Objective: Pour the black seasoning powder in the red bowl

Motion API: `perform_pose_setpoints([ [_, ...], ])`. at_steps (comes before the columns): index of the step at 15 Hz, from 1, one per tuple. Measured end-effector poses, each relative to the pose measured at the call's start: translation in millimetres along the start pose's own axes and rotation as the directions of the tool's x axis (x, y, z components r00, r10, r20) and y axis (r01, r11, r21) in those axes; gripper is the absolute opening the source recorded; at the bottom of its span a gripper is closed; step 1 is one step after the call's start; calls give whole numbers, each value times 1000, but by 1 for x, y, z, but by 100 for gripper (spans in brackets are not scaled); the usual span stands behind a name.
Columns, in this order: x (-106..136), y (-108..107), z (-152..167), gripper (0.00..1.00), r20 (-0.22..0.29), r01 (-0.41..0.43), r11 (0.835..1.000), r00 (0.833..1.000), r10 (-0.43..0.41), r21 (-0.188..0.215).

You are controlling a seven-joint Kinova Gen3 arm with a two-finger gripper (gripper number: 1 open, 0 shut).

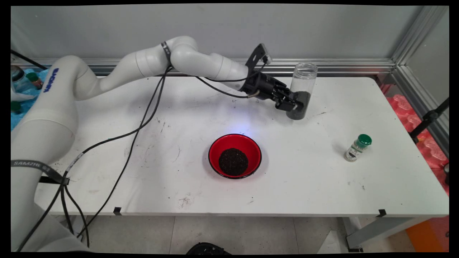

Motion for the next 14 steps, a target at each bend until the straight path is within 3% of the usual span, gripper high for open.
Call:
perform_pose_setpoints([
  [14, 22, 7, -73, 0, -20, -94, 996, 995, 94, 0],
])
